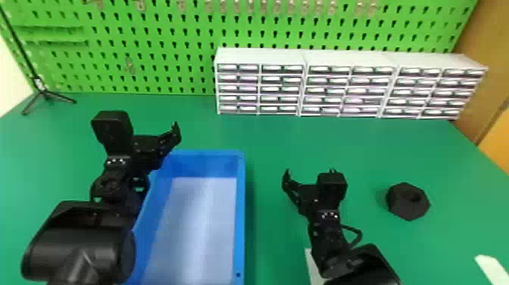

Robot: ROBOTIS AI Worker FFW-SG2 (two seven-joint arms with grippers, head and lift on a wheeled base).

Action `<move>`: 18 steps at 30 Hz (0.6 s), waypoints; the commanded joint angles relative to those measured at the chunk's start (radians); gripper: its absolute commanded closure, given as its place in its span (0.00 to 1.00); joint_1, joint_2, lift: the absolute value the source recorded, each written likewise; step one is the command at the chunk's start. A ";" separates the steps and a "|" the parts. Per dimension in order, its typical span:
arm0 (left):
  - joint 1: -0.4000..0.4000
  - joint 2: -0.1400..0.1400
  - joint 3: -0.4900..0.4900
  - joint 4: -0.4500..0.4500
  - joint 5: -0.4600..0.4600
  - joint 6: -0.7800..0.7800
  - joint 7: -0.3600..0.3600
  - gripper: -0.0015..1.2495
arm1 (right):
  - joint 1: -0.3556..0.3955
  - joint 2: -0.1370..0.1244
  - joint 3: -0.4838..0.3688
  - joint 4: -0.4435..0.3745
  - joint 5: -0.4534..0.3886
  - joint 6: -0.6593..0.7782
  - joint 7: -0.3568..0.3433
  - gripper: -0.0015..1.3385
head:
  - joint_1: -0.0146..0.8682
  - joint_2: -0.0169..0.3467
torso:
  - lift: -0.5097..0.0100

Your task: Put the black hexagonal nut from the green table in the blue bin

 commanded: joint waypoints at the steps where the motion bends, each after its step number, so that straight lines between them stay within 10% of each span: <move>1: 0.000 -0.001 0.001 0.000 0.000 0.000 0.000 0.14 | 0.000 0.000 0.000 0.001 0.000 0.000 0.000 0.09 | 0.79 0.12 | 0.80; 18: 0.003 0.001 0.006 0.000 0.002 0.000 0.000 0.14 | 0.010 -0.006 -0.015 -0.006 0.002 -0.012 0.000 0.09 | 0.79 0.12 | 0.80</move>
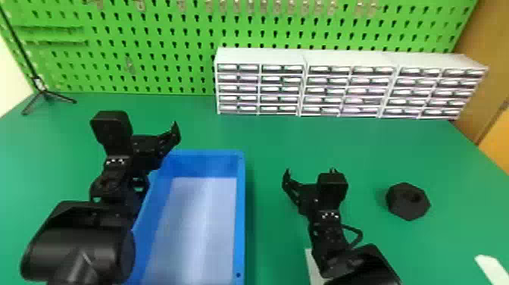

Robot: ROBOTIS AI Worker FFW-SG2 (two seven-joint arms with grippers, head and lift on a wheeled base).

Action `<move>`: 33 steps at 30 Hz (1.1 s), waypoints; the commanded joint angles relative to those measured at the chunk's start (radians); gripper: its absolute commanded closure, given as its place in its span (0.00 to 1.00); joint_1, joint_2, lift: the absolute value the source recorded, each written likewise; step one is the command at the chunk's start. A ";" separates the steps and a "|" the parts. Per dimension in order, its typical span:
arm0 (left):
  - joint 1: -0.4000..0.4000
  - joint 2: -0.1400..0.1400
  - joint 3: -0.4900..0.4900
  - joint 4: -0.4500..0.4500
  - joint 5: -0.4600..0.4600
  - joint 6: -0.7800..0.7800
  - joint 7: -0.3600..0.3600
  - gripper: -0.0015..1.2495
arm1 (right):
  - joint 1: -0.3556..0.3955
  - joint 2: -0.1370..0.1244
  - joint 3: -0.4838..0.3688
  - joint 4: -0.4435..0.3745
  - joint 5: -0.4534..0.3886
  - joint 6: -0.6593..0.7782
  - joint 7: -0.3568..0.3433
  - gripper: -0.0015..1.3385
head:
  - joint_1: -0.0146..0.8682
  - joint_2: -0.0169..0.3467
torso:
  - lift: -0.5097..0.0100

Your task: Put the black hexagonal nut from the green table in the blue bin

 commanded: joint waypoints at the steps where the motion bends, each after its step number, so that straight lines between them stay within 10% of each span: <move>1: 0.003 0.000 0.004 0.000 0.000 0.000 0.000 0.14 | 0.011 -0.004 -0.016 -0.007 0.000 -0.002 -0.001 0.09 | 0.79 0.12 | 0.80; 33: 0.012 0.002 0.027 -0.009 -0.003 0.000 0.000 0.14 | 0.195 -0.070 -0.313 -0.239 -0.011 0.184 0.108 0.09 | 0.79 0.12 | 0.80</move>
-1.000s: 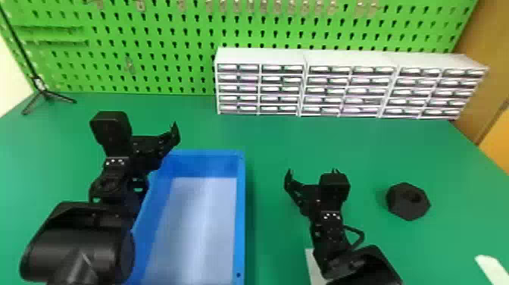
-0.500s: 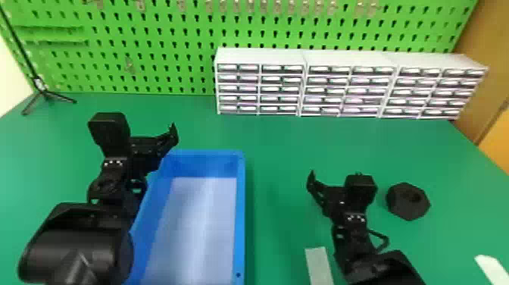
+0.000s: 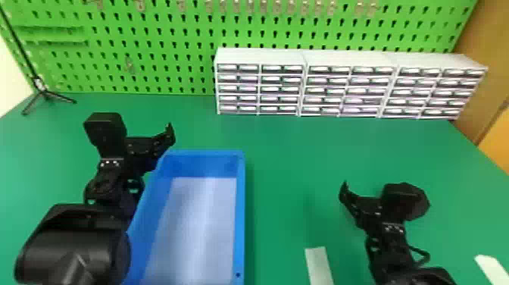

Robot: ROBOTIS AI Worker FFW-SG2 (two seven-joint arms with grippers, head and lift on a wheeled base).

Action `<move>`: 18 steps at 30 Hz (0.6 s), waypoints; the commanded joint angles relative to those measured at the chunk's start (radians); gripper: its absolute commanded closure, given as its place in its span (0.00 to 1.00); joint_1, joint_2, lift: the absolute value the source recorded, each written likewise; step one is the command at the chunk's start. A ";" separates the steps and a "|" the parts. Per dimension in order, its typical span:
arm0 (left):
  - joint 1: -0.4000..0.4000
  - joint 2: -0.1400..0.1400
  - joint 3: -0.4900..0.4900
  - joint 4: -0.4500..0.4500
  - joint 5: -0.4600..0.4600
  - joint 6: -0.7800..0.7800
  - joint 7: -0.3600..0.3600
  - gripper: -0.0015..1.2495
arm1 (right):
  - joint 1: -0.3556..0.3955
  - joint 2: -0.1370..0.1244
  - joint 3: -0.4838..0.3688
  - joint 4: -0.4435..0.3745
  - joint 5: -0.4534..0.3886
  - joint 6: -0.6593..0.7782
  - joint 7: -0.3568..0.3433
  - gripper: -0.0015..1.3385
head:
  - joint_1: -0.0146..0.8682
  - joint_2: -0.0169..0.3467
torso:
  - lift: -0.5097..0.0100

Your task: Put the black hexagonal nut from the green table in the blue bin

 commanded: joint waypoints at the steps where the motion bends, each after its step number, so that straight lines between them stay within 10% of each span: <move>1: 0.002 0.000 0.006 -0.004 -0.004 0.000 0.000 0.14 | 0.027 -0.004 -0.057 -0.032 0.004 0.040 0.034 0.09 | 0.79 0.12 | 0.80; 18: 0.010 0.002 0.022 -0.010 -0.010 0.000 0.000 0.14 | 0.093 -0.038 -0.289 -0.164 0.046 0.264 0.298 0.09 | 0.79 0.12 | 0.80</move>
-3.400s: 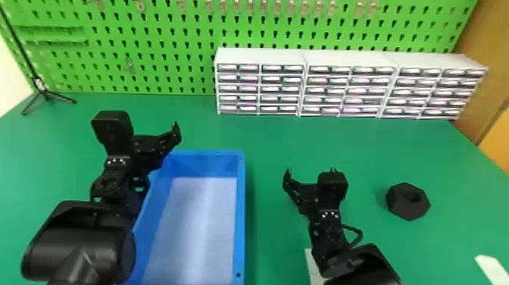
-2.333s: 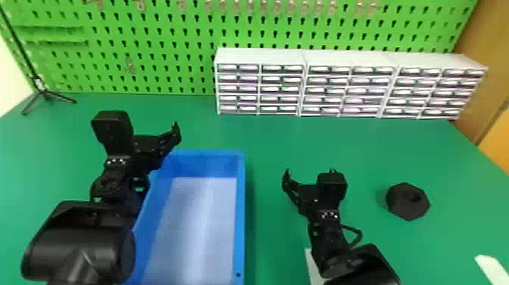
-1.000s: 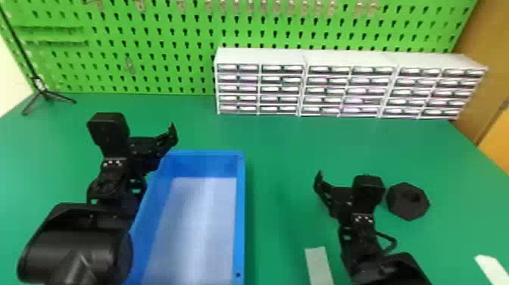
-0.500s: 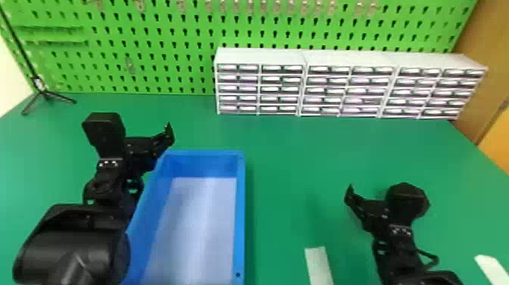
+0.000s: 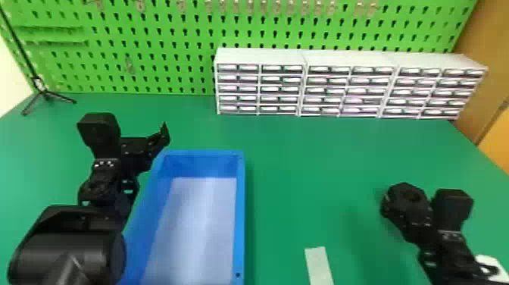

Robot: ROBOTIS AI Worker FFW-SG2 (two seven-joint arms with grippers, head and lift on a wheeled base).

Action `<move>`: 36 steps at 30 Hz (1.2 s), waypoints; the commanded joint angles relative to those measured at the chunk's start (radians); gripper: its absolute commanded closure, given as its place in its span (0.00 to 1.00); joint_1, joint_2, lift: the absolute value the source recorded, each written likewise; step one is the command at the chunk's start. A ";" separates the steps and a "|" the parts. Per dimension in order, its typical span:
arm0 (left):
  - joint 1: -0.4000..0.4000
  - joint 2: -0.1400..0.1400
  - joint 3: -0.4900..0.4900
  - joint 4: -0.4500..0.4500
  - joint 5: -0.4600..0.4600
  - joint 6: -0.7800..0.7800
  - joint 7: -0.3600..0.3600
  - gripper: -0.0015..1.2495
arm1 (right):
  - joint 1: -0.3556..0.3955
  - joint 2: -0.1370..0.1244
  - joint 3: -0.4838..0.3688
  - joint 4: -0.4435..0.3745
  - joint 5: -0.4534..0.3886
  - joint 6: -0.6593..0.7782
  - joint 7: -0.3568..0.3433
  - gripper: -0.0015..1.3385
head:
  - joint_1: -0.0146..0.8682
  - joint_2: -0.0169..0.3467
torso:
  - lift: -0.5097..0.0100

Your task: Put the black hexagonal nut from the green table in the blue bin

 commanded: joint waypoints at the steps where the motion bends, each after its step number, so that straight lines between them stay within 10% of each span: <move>1: 0.001 0.000 0.004 -0.001 -0.002 0.000 0.000 0.14 | 0.018 -0.013 -0.047 -0.032 0.008 0.056 0.037 0.09 | 0.79 0.12 | 0.80; 13: 0.012 0.003 0.011 -0.001 -0.007 0.000 0.000 0.14 | 0.052 -0.076 -0.104 -0.095 0.018 0.211 0.206 0.09 | 0.79 0.12 | 0.80; 36: 0.015 0.031 0.011 -0.001 -0.005 0.000 0.000 0.14 | 0.067 -0.283 -0.124 -0.152 0.067 0.440 0.468 0.09 | 0.79 0.12 | 0.80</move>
